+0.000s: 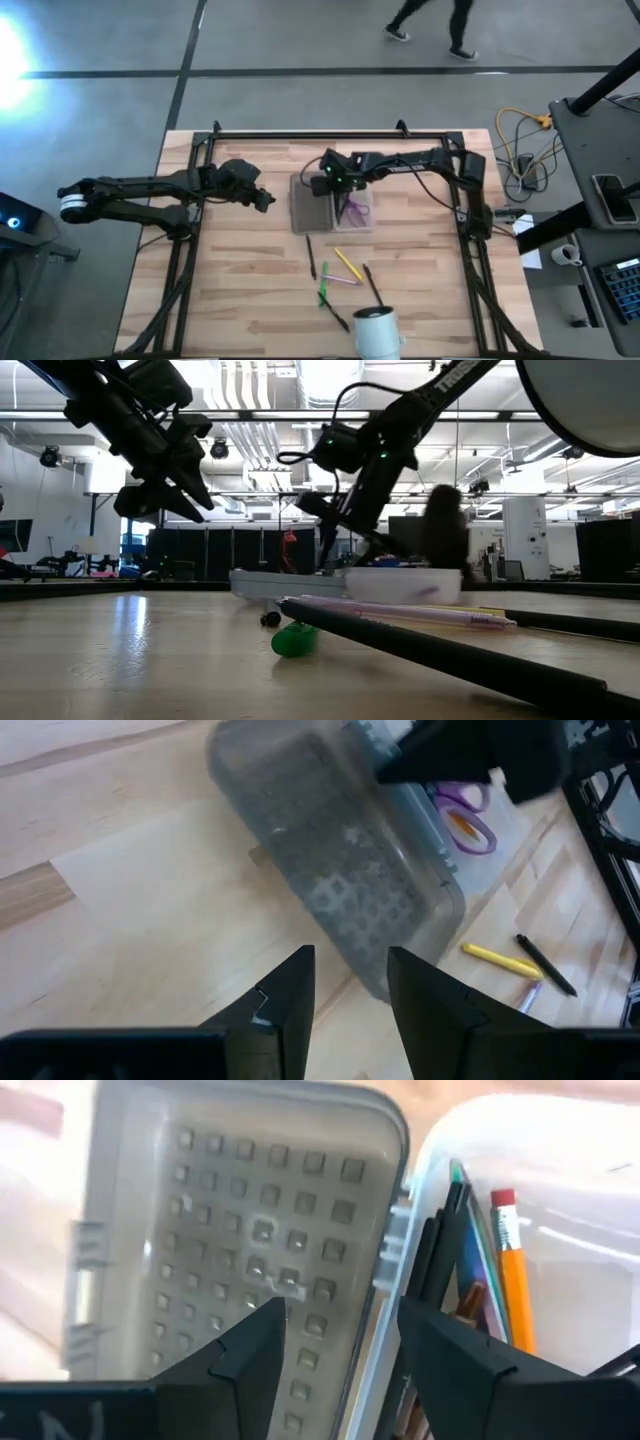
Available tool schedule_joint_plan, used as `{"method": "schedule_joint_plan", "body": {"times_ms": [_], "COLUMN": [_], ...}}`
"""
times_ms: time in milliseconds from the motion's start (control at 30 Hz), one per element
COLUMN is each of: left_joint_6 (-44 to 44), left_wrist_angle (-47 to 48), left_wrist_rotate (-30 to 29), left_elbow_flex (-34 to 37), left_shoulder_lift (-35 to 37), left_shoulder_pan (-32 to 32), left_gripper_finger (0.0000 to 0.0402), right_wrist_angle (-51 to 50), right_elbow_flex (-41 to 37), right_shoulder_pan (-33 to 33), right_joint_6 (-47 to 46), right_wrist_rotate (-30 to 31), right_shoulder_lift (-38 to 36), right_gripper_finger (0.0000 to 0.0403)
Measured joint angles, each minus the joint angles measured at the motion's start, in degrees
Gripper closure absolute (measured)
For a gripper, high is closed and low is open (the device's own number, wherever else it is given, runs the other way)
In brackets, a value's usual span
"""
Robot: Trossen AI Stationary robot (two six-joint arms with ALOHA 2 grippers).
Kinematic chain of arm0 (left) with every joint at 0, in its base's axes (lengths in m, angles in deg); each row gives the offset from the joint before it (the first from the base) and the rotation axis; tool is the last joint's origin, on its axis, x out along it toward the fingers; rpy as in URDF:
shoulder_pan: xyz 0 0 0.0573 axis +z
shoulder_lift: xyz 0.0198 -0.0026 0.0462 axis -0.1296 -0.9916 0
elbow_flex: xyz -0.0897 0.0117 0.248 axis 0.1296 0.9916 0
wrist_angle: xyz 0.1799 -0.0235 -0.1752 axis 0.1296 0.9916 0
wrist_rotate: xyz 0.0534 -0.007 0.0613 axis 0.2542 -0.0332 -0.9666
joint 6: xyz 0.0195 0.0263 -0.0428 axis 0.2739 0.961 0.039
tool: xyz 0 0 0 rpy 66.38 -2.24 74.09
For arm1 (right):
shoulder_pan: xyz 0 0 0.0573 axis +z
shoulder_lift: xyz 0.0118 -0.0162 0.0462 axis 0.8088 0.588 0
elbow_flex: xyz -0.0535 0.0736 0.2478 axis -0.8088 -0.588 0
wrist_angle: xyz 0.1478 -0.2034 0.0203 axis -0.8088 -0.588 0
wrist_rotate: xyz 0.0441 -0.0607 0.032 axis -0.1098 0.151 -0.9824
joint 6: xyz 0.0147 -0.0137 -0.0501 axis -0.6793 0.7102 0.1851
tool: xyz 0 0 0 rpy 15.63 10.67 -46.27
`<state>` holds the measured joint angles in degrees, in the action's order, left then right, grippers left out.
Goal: Pick & place school supplies into a supply box
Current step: Adjust the gray supply box on the table, then put the black pen into the gray supply box
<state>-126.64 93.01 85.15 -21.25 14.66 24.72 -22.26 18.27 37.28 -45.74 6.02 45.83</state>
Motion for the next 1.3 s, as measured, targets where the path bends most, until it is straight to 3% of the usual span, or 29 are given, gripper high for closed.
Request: {"method": "schedule_joint_plan", "body": {"times_ms": [233,333,600,833,1033,1167,1300], "left_joint_6": [0.01,0.00,3.41,27.85,46.31,52.60,63.17], "left_wrist_angle": [0.05,0.40,-0.40,-3.48,-3.81,-8.85,-11.11], "left_wrist_rotate": [0.20,0.24,0.24,0.46,0.67,0.69,0.63], "left_elbow_flex": [0.00,0.00,0.04,-0.04,-0.13,-1.88,-7.49], "left_shoulder_lift": [0.00,0.19,1.03,0.33,-1.55,-7.82,-18.23], "left_shoulder_pan": [0.00,-0.61,-7.82,-14.38,-19.38,-21.27,-21.90], "left_gripper_finger": [0.0290,0.0290,0.0290,0.0290,0.0290,0.0290,0.0290], "right_wrist_angle": [-0.41,-4.95,-16.99,-17.85,-22.21,-29.65,-37.13], "right_elbow_flex": [9.42,12.53,13.77,13.51,13.53,13.53,13.53], "right_shoulder_pan": [-3.59,-4.21,-0.99,4.86,12.34,16.71,19.55], "right_joint_6": [3.47,4.93,16.59,24.09,32.88,32.91,25.61], "right_wrist_rotate": [-0.16,-0.08,0.77,3.69,13.16,20.01,23.14], "right_shoulder_lift": [4.48,5.02,2.66,-2.46,-9.72,-13.86,-16.61], "right_gripper_finger": [0.0218,0.0218,0.0218,0.0218,0.0218,0.0218,0.0218]}}
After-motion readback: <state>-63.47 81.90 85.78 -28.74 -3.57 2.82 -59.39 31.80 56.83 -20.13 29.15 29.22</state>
